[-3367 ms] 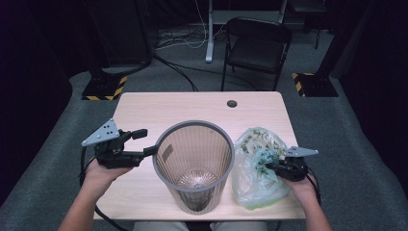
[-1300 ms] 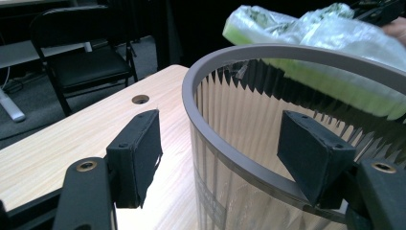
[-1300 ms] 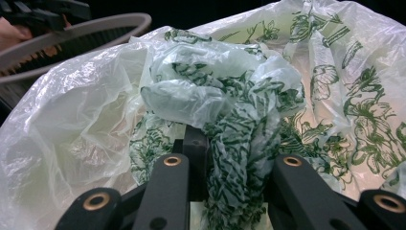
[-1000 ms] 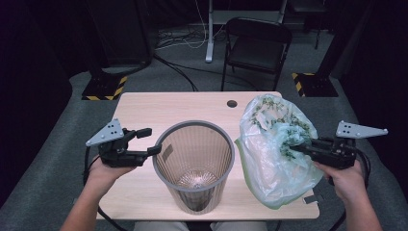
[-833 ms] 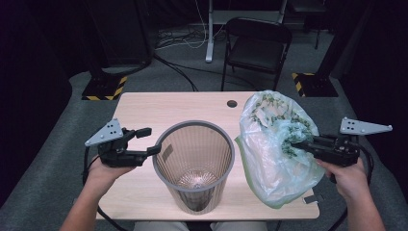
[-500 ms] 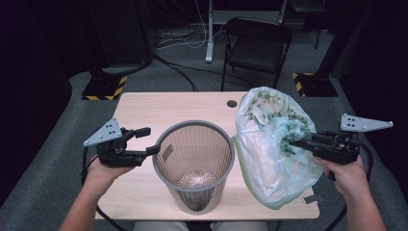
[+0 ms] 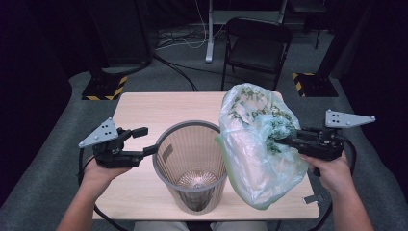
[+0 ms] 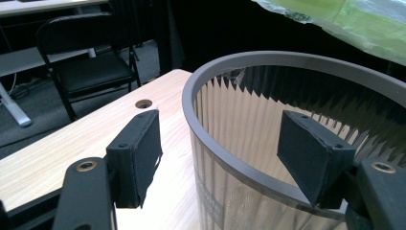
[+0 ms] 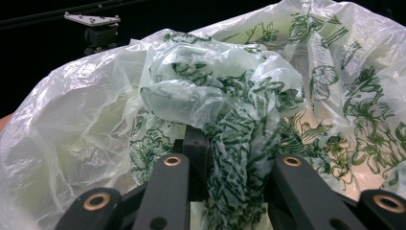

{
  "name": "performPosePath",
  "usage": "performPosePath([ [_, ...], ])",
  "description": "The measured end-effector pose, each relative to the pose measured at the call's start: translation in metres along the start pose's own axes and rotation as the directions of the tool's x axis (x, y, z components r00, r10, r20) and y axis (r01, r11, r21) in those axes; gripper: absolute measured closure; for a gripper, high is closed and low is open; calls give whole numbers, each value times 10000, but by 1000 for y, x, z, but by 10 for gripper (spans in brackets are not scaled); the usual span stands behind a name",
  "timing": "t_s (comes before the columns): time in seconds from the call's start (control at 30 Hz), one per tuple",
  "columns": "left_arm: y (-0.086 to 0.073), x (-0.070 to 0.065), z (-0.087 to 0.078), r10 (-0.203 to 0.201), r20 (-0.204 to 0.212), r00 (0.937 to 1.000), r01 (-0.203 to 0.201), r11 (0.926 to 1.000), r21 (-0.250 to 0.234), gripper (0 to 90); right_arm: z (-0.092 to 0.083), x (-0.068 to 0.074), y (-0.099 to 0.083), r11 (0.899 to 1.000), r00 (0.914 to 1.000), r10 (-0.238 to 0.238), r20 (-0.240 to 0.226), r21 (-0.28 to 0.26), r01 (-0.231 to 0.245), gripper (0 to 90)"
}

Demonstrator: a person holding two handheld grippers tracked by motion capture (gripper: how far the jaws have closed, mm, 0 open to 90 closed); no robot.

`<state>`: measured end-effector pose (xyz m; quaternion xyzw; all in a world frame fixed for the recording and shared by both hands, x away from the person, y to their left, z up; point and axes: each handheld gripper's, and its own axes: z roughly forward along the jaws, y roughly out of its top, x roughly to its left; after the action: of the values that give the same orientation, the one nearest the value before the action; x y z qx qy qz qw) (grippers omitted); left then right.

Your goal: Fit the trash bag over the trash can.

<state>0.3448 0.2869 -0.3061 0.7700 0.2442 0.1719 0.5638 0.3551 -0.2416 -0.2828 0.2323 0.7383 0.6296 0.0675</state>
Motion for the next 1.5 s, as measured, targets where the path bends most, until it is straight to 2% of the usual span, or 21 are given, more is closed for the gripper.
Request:
performPosePath([
  [0.23,0,0,-6,6,-66,10000,-6,10000,-29,312,17,6,5,9998,9994,-124,-311,139,128,754],
  [0.53,-2,0,-16,24,-196,9998,-26,10000,-72,311,46,15,14,9989,9965,-274,-787,345,302,754],
  [0.77,-4,3,-24,-33,-313,9995,29,9999,-127,311,73,23,19,9981,9916,-353,-1247,459,413,754],
  [0.87,-5,3,-27,-89,-306,9995,83,9998,-175,311,79,24,20,9980,9904,-355,-1335,475,421,754],
  [1.2,-3,5,-37,-129,-387,9992,119,9996,-260,308,113,36,24,9962,9794,-478,-1964,621,611,754],
  [1.5,4,4,-50,-97,-494,9987,81,9994,-324,307,134,44,23,9946,9760,-547,-2106,750,719,754],
])
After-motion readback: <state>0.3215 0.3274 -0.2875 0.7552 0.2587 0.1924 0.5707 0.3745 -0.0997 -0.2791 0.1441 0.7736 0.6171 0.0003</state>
